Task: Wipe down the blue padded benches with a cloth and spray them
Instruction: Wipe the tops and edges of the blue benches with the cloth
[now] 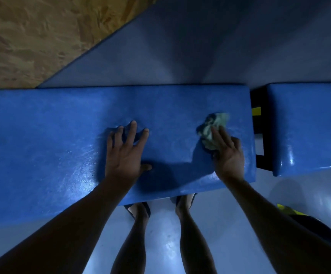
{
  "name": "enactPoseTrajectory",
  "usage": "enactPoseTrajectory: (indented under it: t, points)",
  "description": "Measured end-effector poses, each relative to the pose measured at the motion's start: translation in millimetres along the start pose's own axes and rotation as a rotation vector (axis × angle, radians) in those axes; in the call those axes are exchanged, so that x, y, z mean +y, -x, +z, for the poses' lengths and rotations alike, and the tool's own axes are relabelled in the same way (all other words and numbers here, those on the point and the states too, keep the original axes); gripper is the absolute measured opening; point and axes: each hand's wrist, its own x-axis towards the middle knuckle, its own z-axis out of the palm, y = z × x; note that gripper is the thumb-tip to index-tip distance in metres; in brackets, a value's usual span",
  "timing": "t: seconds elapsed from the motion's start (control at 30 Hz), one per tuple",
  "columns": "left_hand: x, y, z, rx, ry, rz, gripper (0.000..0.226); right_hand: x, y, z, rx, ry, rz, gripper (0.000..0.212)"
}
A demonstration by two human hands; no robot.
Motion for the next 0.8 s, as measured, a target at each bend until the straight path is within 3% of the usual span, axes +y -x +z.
enactPoseTrajectory:
  t: [0.07, 0.13, 0.27, 0.37, 0.43, 0.5, 0.57, 0.67, 0.73, 0.8]
  points:
    - [2.7, -0.3, -1.9, -0.014, -0.026, -0.018, 0.109, -31.7, 9.8, 11.2, 0.083, -0.096, 0.299, 0.079]
    - [3.5, -0.5, -1.7, -0.012, -0.041, -0.027, 0.109, -83.3, 29.6, 24.2, 0.072, -0.180, 0.366, 0.082]
    - [1.5, 1.1, 1.7, 0.001, -0.050, -0.015, 0.108, -143.2, 89.7, 33.3, -0.102, -0.175, -0.028, 0.072]
    - [2.0, 1.2, 3.7, 0.010, -0.060, -0.009, 0.107, -97.4, 81.7, 25.6, -0.197, -0.075, -0.447, 0.069]
    - [2.8, 1.1, 4.6, 0.012, -0.040, -0.021, 0.109, -52.4, 63.6, 16.8, -0.208, -0.002, -0.578, 0.072]
    - [4.5, 1.7, 4.6, 0.015, -0.033, -0.029, 0.108, -15.9, 50.1, 7.0, -0.174, -0.027, -0.473, 0.072]
    - [6.7, 2.9, 4.4, 0.019, -0.045, -0.031, 0.106, -1.7, 47.7, 6.0, -0.076, -0.092, -0.213, 0.069]
    - [9.3, 6.0, 4.3, 0.018, -0.110, -0.036, 0.104, -43.8, 61.8, 26.4, 0.061, -0.164, 0.168, 0.075]
    - [10.7, 7.8, 4.8, 0.030, -0.112, -0.043, 0.104, -89.2, 82.7, 39.3, 0.034, -0.189, 0.156, 0.078]
    - [14.0, 10.1, 4.9, 0.034, -0.132, -0.053, 0.106, -115.9, 107.0, 44.8, -0.041, -0.175, -0.146, 0.070]
